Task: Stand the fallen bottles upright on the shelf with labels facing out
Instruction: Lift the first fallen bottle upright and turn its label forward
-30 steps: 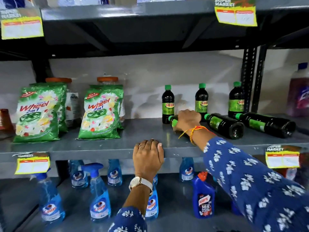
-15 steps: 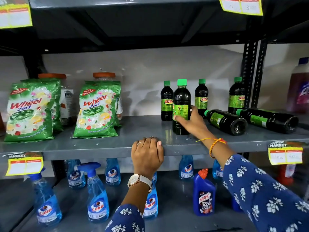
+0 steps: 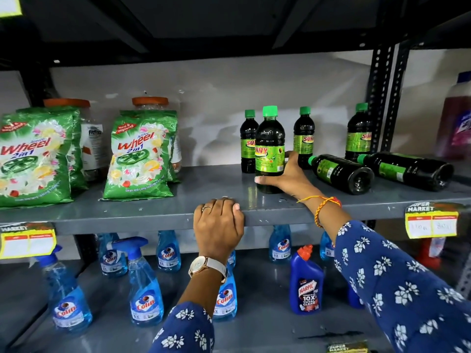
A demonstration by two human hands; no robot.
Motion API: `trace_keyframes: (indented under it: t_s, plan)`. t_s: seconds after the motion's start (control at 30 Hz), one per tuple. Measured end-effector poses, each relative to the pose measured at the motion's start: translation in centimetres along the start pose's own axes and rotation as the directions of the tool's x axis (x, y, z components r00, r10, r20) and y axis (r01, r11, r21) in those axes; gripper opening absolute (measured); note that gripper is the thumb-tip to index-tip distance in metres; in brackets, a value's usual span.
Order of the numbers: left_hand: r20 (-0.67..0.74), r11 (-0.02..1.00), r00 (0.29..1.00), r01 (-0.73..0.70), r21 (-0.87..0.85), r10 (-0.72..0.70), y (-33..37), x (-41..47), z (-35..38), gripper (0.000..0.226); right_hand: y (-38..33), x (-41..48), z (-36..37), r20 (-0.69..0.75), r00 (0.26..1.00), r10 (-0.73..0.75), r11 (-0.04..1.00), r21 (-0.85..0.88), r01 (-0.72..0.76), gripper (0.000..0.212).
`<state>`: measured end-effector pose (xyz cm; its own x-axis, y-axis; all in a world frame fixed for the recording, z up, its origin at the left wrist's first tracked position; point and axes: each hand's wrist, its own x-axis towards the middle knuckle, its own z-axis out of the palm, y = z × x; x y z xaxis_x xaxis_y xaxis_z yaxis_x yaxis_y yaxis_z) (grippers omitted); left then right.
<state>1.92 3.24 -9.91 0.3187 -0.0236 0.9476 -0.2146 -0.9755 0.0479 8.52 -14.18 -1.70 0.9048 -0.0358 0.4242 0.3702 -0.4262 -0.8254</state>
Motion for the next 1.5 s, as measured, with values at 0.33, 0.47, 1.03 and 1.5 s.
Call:
trace_keyframes:
  t_s: [0.33,0.47,1.03,1.5]
  plan:
    - [0.010,1.000,1.000,-0.007,0.015,0.007,0.0,0.1,0.1,0.032,0.2,0.2,0.0,0.005,0.999,0.031,1.000,-0.002,-0.031,0.070]
    - [0.010,1.000,1.000,0.003,0.007,-0.003,0.1,0.0,0.1,0.033,0.5,0.5,-0.2,0.051,0.998,0.042,0.999,0.002,-0.042,0.052]
    - [0.003,1.000,1.000,0.004,0.022,-0.004,0.1,0.0,0.1,0.034,-0.4,-0.9,-0.4,0.010,0.999,0.032,0.999,-0.022,-0.032,0.065]
    - [0.168,0.997,0.984,0.058,0.052,-0.066,0.9,0.1,-1.5,0.036,-2.3,-6.4,-1.5,-0.085,0.996,-0.040,0.993,-0.118,0.030,0.065]
